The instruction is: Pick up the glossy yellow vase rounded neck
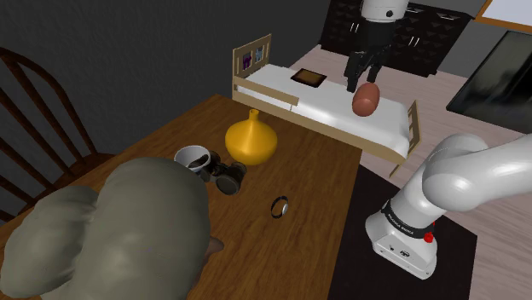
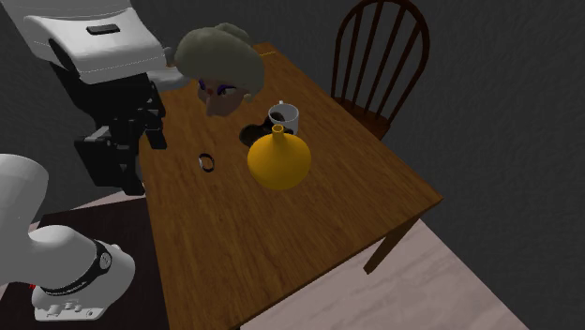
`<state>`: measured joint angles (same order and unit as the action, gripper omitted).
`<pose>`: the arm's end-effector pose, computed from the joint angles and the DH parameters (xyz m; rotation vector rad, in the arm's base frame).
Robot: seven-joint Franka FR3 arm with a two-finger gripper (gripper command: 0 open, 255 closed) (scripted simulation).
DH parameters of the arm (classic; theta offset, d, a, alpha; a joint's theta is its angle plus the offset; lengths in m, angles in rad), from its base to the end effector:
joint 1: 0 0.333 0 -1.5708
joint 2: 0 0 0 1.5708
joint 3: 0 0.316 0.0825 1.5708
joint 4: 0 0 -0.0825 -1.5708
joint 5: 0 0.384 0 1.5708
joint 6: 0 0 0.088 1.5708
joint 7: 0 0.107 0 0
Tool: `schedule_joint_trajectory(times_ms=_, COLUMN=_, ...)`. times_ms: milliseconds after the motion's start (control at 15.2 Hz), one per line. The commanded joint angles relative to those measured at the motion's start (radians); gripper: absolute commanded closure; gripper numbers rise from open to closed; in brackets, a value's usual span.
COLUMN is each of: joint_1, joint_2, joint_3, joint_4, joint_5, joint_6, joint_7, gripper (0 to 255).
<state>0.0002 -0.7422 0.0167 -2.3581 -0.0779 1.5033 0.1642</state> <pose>0.3100 -0.0022 0.5709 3.0298 -0.2325 -0.1587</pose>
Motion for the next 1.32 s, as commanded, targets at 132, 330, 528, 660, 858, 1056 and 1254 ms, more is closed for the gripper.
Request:
schedule_joint_trajectory(times_ms=132, joint_1=0.009, joint_2=0.056, joint_3=0.021, joint_4=0.012, joint_5=0.026, joint_6=0.043, joint_7=0.033, gripper=0)
schedule_joint_trajectory(times_ms=330, joint_1=0.021, joint_2=0.145, joint_3=0.050, joint_4=0.039, joint_5=0.061, joint_6=0.105, joint_7=0.079, gripper=0)
schedule_joint_trajectory(times_ms=528, joint_1=0.032, joint_2=0.240, joint_3=0.079, joint_4=0.078, joint_5=0.090, joint_6=0.162, joint_7=0.123, gripper=0)
schedule_joint_trajectory(times_ms=660, joint_1=0.039, joint_2=0.305, joint_3=0.097, joint_4=0.109, joint_5=0.105, joint_6=0.197, joint_7=0.151, gripper=0)
schedule_joint_trajectory(times_ms=858, joint_1=0.049, joint_2=0.405, joint_3=0.122, joint_4=0.166, joint_5=0.124, joint_6=0.244, joint_7=0.192, gripper=0)
schedule_joint_trajectory(times_ms=1056, joint_1=0.058, joint_2=0.508, joint_3=0.145, joint_4=0.234, joint_5=0.136, joint_6=0.284, joint_7=0.232, gripper=0)
schedule_joint_trajectory(times_ms=1254, joint_1=0.068, joint_2=0.614, joint_3=0.166, joint_4=0.312, joint_5=0.141, joint_6=0.316, joint_7=0.271, gripper=0)
